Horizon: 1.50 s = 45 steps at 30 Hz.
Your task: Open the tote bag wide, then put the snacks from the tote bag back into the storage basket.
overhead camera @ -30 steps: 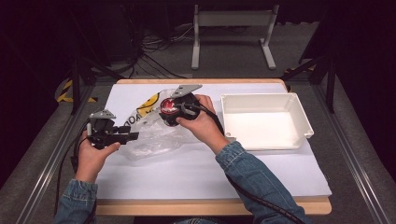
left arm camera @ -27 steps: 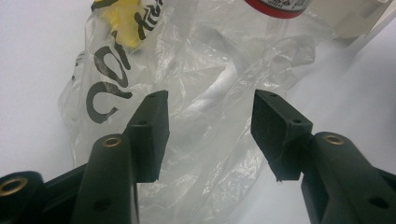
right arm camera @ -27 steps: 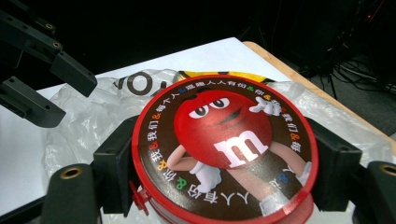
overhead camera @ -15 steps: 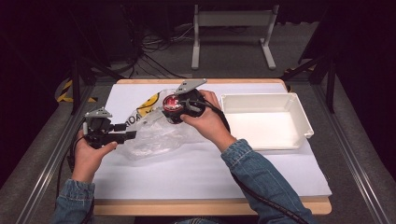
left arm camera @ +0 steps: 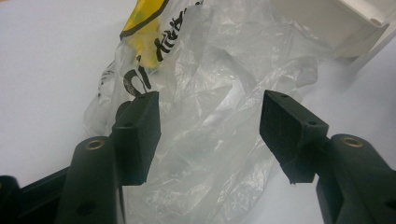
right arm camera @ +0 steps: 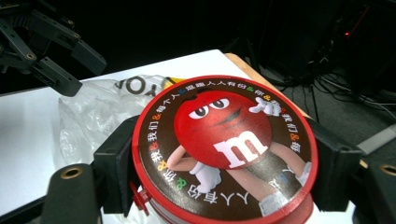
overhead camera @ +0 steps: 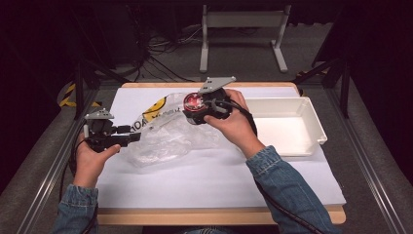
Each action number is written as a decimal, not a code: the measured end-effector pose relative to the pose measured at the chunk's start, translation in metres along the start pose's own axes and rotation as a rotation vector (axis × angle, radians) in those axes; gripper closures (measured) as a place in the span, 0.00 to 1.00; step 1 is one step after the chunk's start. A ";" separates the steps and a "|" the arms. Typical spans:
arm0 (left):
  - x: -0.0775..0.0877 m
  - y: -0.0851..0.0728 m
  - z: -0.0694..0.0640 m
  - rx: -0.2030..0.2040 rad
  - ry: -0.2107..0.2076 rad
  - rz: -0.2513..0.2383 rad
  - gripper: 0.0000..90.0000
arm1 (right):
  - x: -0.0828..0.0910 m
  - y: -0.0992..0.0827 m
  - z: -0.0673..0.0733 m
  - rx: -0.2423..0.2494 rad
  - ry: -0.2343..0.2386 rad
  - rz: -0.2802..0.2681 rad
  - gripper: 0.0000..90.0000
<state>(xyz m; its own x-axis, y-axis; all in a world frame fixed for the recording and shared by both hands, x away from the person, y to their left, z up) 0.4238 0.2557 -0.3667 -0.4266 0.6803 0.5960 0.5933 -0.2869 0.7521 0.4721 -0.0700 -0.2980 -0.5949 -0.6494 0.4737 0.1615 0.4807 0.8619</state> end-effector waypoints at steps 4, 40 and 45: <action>0.000 -0.001 0.000 0.002 0.003 0.002 0.43 | 0.014 -0.005 -0.012 -0.015 -0.019 0.003 0.27; 0.021 -0.010 0.005 0.015 0.036 -0.036 0.45 | 0.072 -0.042 -0.108 -0.060 -0.096 0.019 0.27; 0.026 -0.013 0.006 0.017 0.043 -0.041 0.45 | 0.073 -0.053 -0.117 -0.058 -0.094 0.034 0.27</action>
<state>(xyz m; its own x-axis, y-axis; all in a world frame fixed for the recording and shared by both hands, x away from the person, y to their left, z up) 0.4089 0.2806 -0.3626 -0.4796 0.6611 0.5769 0.5864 -0.2476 0.7712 0.5125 -0.2124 -0.2878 -0.6589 -0.5738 0.4864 0.2266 0.4652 0.8557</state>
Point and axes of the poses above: each handheld gripper's, and its own axes: x roughly backward along the jaws, y roughly out of its top, z roughly to its left, the point moved 2 cm from there along -x, roughly forward along the jaws, and after that the axes turned 6 degrees about -y, right-handed, at the moved point
